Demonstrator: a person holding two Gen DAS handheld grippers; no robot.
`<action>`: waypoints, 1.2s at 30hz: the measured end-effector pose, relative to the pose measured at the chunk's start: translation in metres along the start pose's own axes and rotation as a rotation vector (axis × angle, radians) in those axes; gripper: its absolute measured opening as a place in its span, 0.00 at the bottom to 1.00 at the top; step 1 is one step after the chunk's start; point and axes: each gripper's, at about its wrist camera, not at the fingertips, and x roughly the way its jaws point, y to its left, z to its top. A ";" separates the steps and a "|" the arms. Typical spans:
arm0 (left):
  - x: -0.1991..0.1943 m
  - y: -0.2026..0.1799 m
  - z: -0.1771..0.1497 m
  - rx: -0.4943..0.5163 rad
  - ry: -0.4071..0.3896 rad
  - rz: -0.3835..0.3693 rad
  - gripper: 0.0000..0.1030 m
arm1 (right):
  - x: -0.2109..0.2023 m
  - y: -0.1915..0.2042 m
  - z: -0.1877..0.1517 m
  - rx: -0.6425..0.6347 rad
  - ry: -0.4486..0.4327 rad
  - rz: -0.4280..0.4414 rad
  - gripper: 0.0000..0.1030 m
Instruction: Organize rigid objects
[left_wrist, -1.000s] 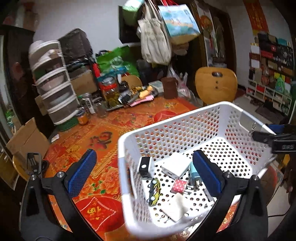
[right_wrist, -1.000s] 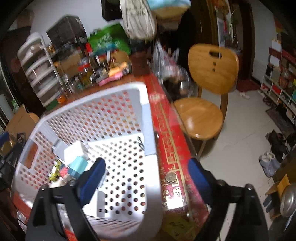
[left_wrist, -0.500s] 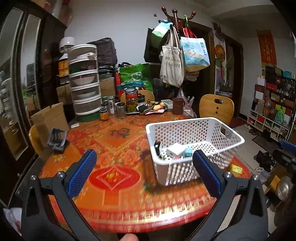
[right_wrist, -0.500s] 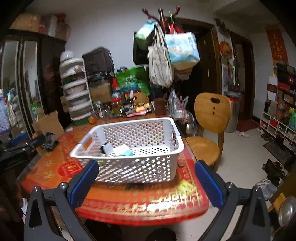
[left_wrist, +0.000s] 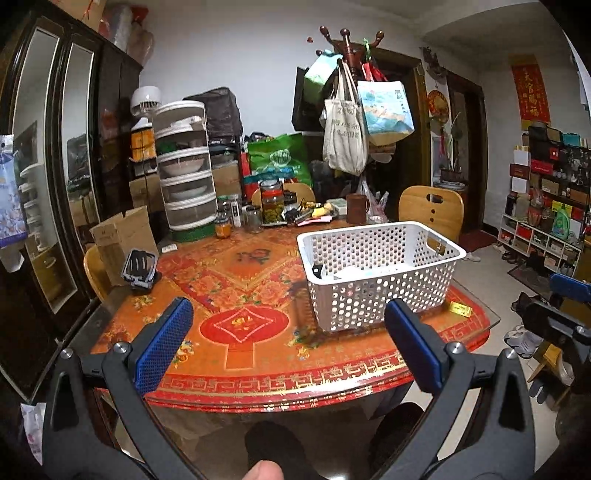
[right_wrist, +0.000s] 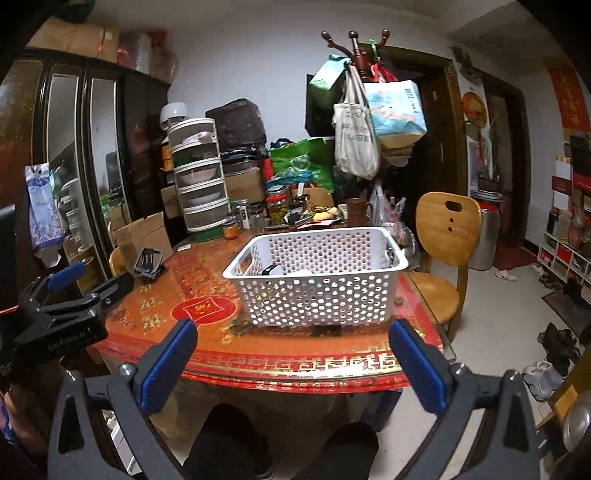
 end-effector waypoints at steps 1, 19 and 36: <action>-0.001 -0.001 -0.001 -0.001 0.002 -0.002 1.00 | 0.001 -0.001 0.001 0.001 0.002 -0.001 1.00; 0.022 -0.013 0.012 -0.016 0.045 -0.032 1.00 | 0.016 -0.008 -0.002 0.016 0.035 -0.017 1.00; 0.027 -0.019 0.009 -0.021 0.061 -0.038 1.00 | 0.018 -0.012 -0.004 0.025 0.032 -0.019 1.00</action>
